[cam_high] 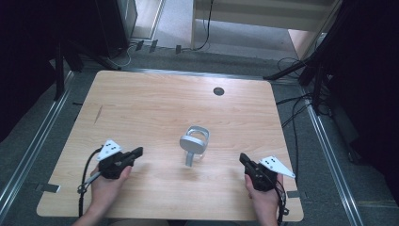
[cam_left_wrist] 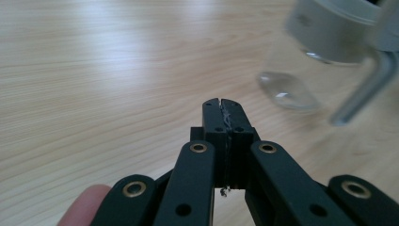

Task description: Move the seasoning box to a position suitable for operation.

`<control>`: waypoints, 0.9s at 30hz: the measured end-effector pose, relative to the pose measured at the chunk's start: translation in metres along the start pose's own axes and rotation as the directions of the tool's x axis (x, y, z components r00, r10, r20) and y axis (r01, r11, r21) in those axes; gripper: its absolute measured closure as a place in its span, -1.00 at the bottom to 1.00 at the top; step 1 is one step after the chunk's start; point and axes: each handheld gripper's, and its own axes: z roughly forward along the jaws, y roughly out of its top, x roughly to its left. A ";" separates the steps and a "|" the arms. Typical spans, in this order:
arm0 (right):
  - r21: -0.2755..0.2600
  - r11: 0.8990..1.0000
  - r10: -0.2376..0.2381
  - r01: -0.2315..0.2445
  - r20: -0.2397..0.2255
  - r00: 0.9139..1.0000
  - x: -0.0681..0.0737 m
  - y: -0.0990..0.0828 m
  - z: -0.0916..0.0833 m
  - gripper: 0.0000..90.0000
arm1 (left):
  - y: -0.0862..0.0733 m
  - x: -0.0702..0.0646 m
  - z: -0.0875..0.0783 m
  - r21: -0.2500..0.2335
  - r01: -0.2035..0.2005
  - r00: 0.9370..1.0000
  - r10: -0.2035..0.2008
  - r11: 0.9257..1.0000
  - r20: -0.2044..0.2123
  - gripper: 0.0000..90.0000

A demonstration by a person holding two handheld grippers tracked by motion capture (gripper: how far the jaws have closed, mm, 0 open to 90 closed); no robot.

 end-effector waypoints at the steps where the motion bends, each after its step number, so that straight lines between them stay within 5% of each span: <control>1: -0.001 1.000 0.000 0.000 -0.006 1.000 0.003 0.001 0.002 1.00 | 0.000 0.000 0.000 0.000 0.000 1.000 0.000 1.000 0.000 1.00; 6: -0.008 1.000 -0.019 0.019 -0.034 0.999 0.020 0.009 0.018 1.00 | 0.001 -0.043 0.033 0.028 -0.051 0.996 0.049 0.998 0.080 1.00; 10: -0.010 1.000 -0.016 0.016 -0.055 0.998 0.027 0.014 0.028 1.00 | 0.004 -0.058 0.037 0.021 -0.063 0.991 0.060 0.998 0.117 1.00; 17: 0.011 1.000 -0.017 0.017 -0.066 0.998 0.034 0.020 0.052 1.00 | 0.005 -0.100 0.041 -0.001 -0.105 0.971 0.103 0.994 0.217 1.00; 21: 0.014 1.000 -0.014 0.015 -0.067 0.998 0.034 0.022 0.058 1.00 | 0.004 -0.115 0.048 0.006 -0.143 0.968 0.138 0.990 0.212 1.00; 27: 0.018 1.000 -0.008 0.010 -0.059 0.998 0.034 0.022 0.064 1.00 | 0.004 -0.120 0.069 0.035 -0.127 0.980 0.120 0.991 0.158 1.00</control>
